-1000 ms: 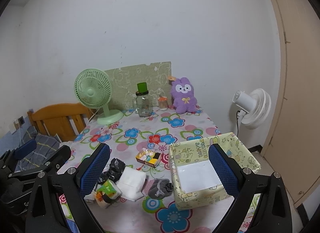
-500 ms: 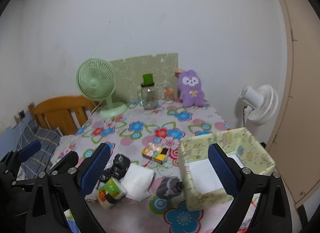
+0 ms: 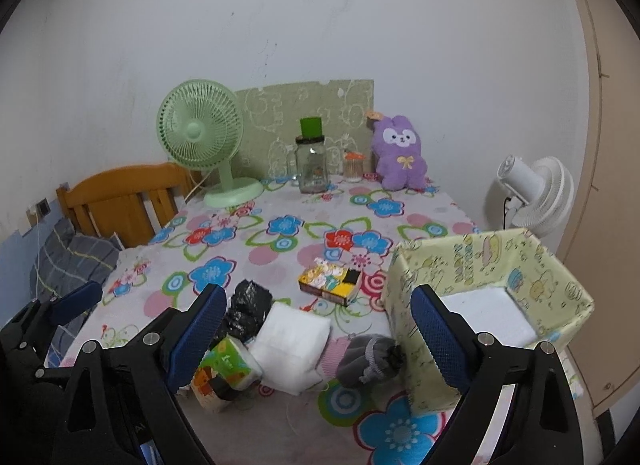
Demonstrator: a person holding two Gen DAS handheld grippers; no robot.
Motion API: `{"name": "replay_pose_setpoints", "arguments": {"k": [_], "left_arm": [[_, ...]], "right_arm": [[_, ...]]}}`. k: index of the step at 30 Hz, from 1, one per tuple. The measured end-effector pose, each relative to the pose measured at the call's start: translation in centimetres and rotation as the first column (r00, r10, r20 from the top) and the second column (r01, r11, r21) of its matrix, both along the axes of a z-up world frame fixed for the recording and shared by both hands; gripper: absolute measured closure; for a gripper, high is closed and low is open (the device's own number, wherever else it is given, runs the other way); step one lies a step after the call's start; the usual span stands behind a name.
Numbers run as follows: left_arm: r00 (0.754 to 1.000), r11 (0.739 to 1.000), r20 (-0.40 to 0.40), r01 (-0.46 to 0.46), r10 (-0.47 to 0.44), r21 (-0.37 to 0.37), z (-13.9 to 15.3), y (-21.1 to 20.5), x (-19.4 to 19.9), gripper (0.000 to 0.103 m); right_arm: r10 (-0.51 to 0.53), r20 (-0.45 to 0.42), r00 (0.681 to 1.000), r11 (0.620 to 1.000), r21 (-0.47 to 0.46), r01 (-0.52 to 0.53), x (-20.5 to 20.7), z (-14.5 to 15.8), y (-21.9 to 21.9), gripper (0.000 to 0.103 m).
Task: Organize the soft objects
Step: 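Reach the right gripper to the grey sock and close on it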
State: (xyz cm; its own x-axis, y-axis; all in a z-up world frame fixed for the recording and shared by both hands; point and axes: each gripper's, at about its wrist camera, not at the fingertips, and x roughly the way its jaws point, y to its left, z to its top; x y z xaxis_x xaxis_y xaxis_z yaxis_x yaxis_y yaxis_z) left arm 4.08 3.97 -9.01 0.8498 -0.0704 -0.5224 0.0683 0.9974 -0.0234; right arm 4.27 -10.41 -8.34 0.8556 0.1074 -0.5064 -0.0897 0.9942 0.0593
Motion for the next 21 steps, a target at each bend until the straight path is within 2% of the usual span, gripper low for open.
{"name": "replay_pose_setpoints", "arguments": {"k": [11,18,21], "left_arm": [[0.996,0.999,-0.081,0.025,-0.027,-0.022,-3.9,0.0,1.0,0.009],[0.99,0.999,-0.128,0.049,-0.051,-0.021,-6.1,-0.6,1.7,0.01],[0.989,0.999,-0.142,0.046,-0.046,-0.007,-7.0,-1.0,2.3,0.017]], "right_arm": [[0.01,-0.076,0.997,1.0,-0.008,-0.011,1.4,-4.2,1.2,0.01],[-0.028,-0.115,0.993,1.0,0.001,0.029,2.0,-6.4,1.1,0.012],[-0.062,-0.126,0.99,0.998,0.001,0.063,2.2,-7.2,0.8,0.012]]}}
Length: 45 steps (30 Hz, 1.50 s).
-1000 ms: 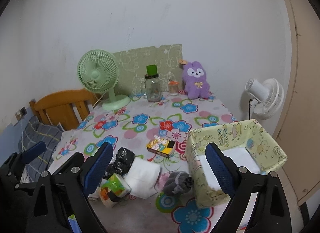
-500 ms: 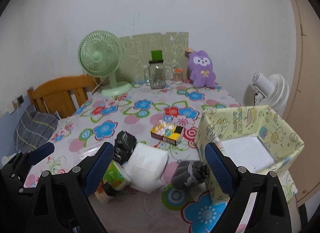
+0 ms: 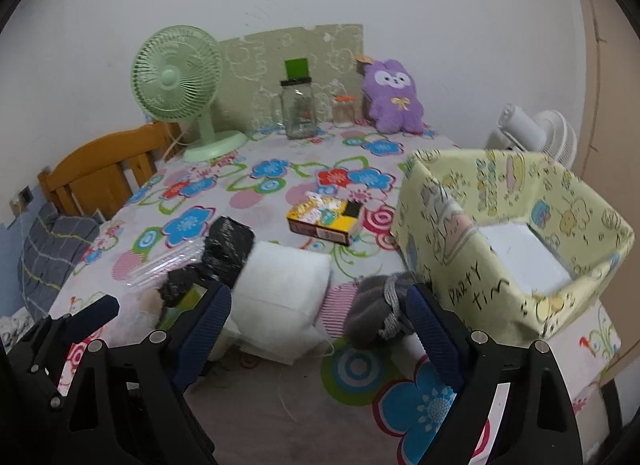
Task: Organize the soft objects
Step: 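Reach the right gripper to the grey sock and close on it, then lift the grey sock with the right gripper while the left gripper grasps the green tissue pack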
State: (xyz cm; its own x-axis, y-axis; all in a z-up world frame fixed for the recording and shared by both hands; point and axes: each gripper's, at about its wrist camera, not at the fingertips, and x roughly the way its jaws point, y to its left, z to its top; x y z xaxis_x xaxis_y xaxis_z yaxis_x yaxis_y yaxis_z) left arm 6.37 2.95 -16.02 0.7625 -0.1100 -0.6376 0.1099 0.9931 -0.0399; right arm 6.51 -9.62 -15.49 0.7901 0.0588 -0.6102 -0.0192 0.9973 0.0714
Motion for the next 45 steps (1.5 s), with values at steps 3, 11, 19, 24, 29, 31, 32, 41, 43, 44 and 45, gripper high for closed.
{"name": "replay_pose_setpoints", "arguments": {"k": [3,11,19,24,29,31,32,41,43,44,45], "left_arm": [[1.0,1.0,-0.017,-0.006,0.006,-0.011,-0.7,-0.1,0.4,0.021],[1.0,1.0,-0.025,0.01,-0.009,0.017,-1.2,-1.3,1.0,0.03],[0.999,0.999,-0.03,0.019,-0.018,0.041,-1.4,-2.1,1.2,0.047],[0.999,0.998,-0.033,0.02,-0.018,0.062,-1.5,-2.4,1.4,0.05],[0.999,0.998,-0.034,0.016,-0.014,0.064,-1.5,-2.4,1.4,0.056],[0.999,0.998,-0.034,0.014,-0.011,0.063,-1.5,-2.4,1.3,0.058],[0.999,0.998,-0.035,0.014,-0.012,0.062,-1.5,-2.4,1.4,0.058],[0.999,0.998,-0.033,0.012,-0.01,0.058,-1.0,-2.3,1.2,0.065],[1.0,0.998,-0.028,0.009,-0.007,0.057,-0.8,-2.3,1.1,0.066],[1.0,0.998,-0.025,0.008,-0.006,0.057,-0.8,-2.3,1.0,0.067],[1.0,0.998,-0.023,0.007,-0.006,0.056,-0.7,-2.3,0.9,0.067]], "right_arm": [[-0.047,0.003,0.999,0.999,-0.021,0.047,0.1,-0.6,-0.3,0.012],[-0.116,-0.03,0.993,0.993,-0.034,0.115,1.0,-2.0,-0.6,0.019],[-0.158,-0.103,0.982,0.987,-0.001,0.159,2.2,-3.4,-1.6,0.033],[-0.156,-0.13,0.979,0.988,-0.009,0.156,2.9,-3.9,-1.5,0.043],[-0.147,-0.148,0.978,0.989,-0.005,0.148,3.4,-4.2,-1.3,0.049],[-0.139,-0.15,0.979,0.99,0.002,0.141,3.5,-4.2,-1.2,0.051],[-0.135,-0.15,0.979,0.991,0.006,0.137,3.5,-4.1,-1.2,0.052],[-0.119,-0.136,0.984,0.992,0.014,0.122,3.0,-3.4,-1.0,0.054],[-0.117,-0.131,0.985,0.993,0.014,0.119,2.8,-3.2,-1.0,0.054],[-0.115,-0.128,0.985,0.993,0.014,0.118,2.7,-3.1,-0.9,0.054],[-0.115,-0.126,0.985,0.993,0.014,0.118,2.6,-3.0,-0.9,0.054]]}}
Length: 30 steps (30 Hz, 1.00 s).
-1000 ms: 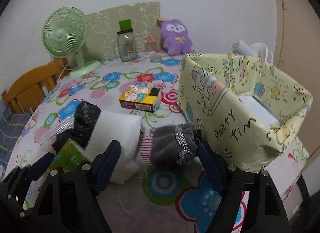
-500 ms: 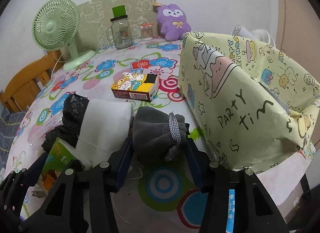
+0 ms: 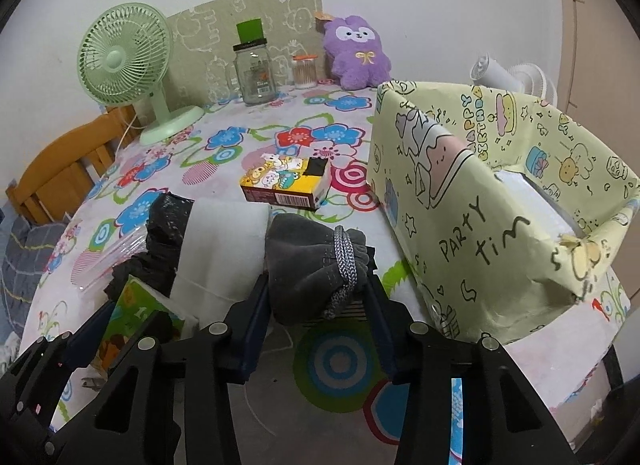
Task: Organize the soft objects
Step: 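Lift the grey sock with the right gripper while the left gripper grasps the green tissue pack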
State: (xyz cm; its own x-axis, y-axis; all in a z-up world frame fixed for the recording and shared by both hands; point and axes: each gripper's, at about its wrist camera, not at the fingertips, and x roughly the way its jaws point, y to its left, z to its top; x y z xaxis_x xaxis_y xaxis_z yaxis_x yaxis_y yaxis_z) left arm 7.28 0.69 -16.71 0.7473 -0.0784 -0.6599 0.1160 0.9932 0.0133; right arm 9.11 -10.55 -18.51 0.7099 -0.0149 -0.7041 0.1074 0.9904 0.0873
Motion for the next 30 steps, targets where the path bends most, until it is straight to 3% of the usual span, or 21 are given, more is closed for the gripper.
{"name": "replay_pose_setpoints", "arguments": {"k": [5,6,7,8,11,21,23,30], "left_arm": [[1.0,1.0,-0.004,0.0,0.0,-0.002,0.0,0.2,-0.2,0.057],[1.0,1.0,-0.001,-0.001,0.001,0.0,0.1,0.2,-0.4,0.052],[1.0,1.0,0.0,0.003,-0.003,-0.003,0.1,0.1,-0.5,0.037],[1.0,1.0,0.007,0.006,-0.006,-0.004,0.2,0.0,-0.8,0.028],[1.0,1.0,0.012,0.018,-0.018,0.004,0.3,-0.3,-1.1,0.025],[0.998,1.0,-0.061,-0.011,0.013,0.026,-1.8,-0.1,-0.7,0.026],[0.997,1.0,-0.07,-0.009,0.011,0.029,-2.0,0.0,-0.7,0.046],[0.998,1.0,-0.063,0.0,0.001,0.009,-1.2,0.3,-0.7,0.054]], "right_arm": [[0.0,0.007,1.0,1.0,-0.005,0.0,-0.5,0.3,0.0,0.054],[-0.001,0.007,1.0,1.0,-0.004,0.001,-0.5,0.3,0.0,0.054],[-0.001,0.007,1.0,1.0,-0.004,0.001,-0.6,0.3,0.0,0.054],[-0.001,0.008,1.0,1.0,-0.003,0.001,-0.8,0.4,-0.1,0.055],[-0.004,0.015,1.0,1.0,-0.006,0.004,-1.1,0.5,-0.2,0.055],[-0.007,-0.004,1.0,1.0,-0.014,0.007,-1.8,-0.3,-0.1,0.055],[-0.008,-0.004,1.0,1.0,-0.017,0.008,-1.8,-0.4,0.0,0.055],[-0.023,0.02,1.0,0.999,-0.027,0.023,-1.7,0.4,0.0,0.055]]}}
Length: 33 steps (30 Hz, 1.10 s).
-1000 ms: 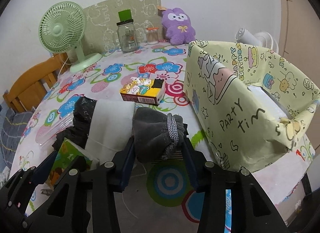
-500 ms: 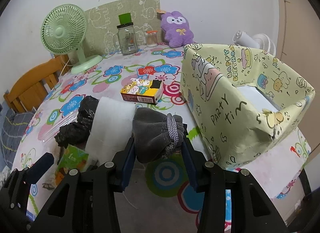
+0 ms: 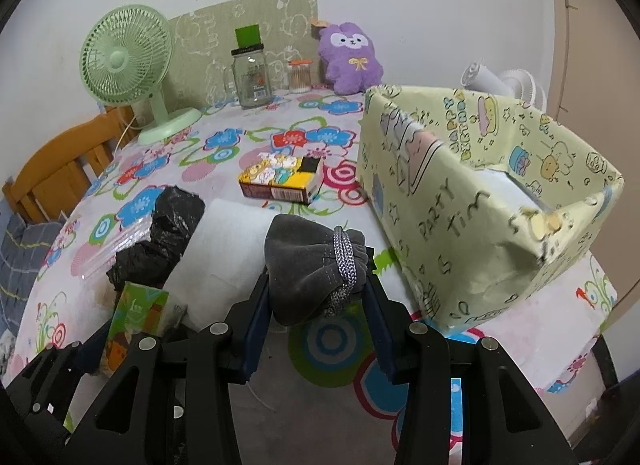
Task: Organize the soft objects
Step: 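Lift the grey sock with the right gripper while the left gripper grasps the green tissue pack, then carry the sock and tissue pack over the yellow-green box with both grippers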
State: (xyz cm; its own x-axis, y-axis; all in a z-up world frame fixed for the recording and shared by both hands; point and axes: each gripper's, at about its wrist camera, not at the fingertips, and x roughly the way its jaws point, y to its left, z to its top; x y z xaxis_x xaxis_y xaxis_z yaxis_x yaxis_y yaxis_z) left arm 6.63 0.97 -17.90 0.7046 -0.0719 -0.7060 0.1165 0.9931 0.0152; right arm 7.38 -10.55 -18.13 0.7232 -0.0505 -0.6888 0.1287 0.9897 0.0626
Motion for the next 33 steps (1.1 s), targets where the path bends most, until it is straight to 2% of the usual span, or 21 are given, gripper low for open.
{"name": "replay_pose_setpoints", "arguments": {"k": [22,33], "left_arm": [[0.991,1.0,0.135,0.005,-0.003,-0.021,7.1,-1.3,0.4,0.054],[0.982,0.999,0.191,0.004,0.003,-0.037,10.2,-2.3,0.3,0.054]], "right_arm": [[0.021,0.114,0.993,1.0,0.005,-0.022,-0.4,6.4,-0.7,0.055],[0.071,0.166,0.984,0.997,-0.006,-0.071,-0.7,9.8,-1.5,0.055]]}}
